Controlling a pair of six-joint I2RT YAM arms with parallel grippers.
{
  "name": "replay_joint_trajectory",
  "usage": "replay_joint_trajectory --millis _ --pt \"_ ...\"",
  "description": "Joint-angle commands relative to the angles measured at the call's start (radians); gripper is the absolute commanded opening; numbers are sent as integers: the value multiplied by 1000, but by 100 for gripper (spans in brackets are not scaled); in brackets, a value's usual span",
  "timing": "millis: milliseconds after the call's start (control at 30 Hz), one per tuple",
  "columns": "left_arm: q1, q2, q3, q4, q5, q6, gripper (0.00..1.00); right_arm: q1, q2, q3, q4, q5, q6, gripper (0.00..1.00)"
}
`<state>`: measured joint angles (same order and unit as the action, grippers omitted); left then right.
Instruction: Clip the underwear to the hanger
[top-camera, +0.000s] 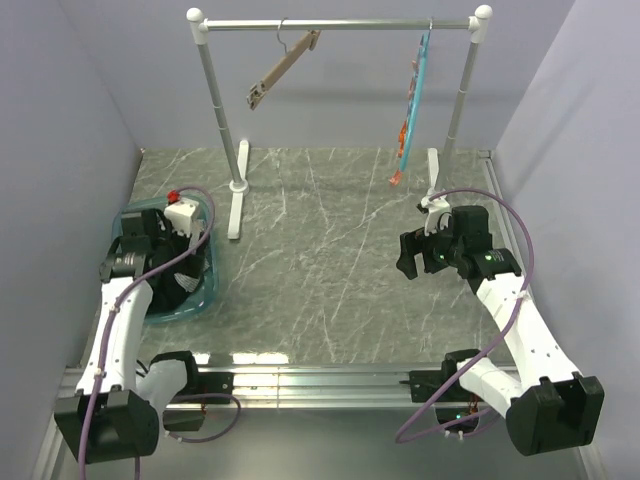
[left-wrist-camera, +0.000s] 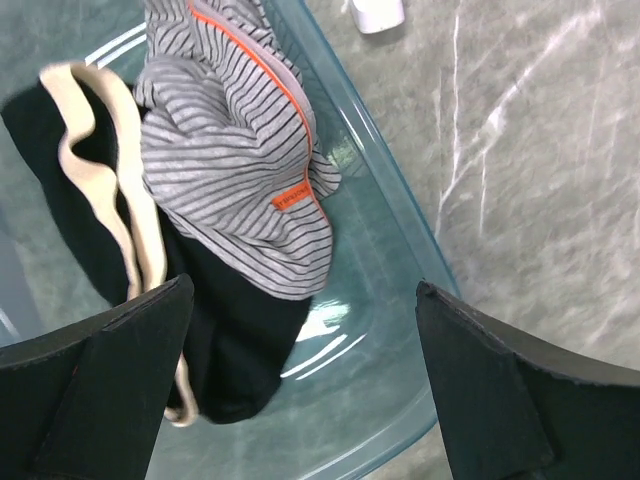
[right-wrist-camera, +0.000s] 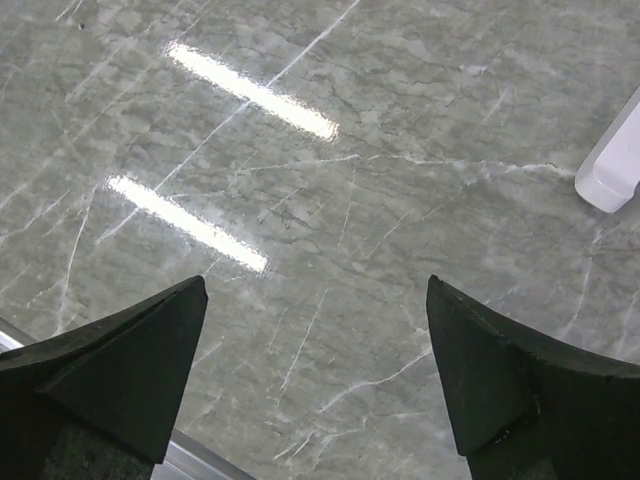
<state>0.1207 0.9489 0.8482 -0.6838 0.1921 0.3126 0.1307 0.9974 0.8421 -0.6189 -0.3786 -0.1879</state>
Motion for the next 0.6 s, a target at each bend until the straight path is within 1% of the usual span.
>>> replay_joint_trajectory --millis 0,33,67,133,167,233,267,300,333,367,400,433,467,500,533,567 --pt "-3 51 129 -61 61 208 99 -2 0 9 18 -5 2 97" --pt "-4 68 158 -81 60 251 99 -2 6 14 15 -8 -1 97" --pt "0 83 216 -98 52 331 99 -2 12 17 10 -9 -2 98" --pt "11 140 276 -103 46 388 99 -3 20 20 7 -16 -4 98" --pt "39 165 340 -103 59 442 99 -2 18 22 8 -19 -5 98" --pt "66 246 405 -108 111 496 99 -2 26 26 7 -23 -7 98" --pt "92 278 466 -114 127 550 99 -3 26 28 4 -25 -8 98" --pt "105 344 494 -114 162 575 99 -3 29 29 4 -25 -10 99" --pt "132 378 520 -134 190 610 99 -2 33 29 4 -25 -10 99" --pt "148 413 572 -158 225 716 99 -2 37 29 2 -25 -12 99" --pt "163 480 597 -186 287 770 99 -3 38 28 4 -26 -12 99" --pt "177 516 620 -219 303 813 99 -3 44 26 4 -26 -13 99" --pt "184 551 664 -241 323 907 99 -2 49 25 5 -26 -15 99" --pt "194 611 684 -258 349 959 99 -2 52 22 4 -25 -16 99" --pt "221 638 701 -275 425 1017 99 -3 63 22 2 -23 -18 99" --pt "230 663 727 -321 453 1142 99 -2 67 26 -1 -22 -19 99"
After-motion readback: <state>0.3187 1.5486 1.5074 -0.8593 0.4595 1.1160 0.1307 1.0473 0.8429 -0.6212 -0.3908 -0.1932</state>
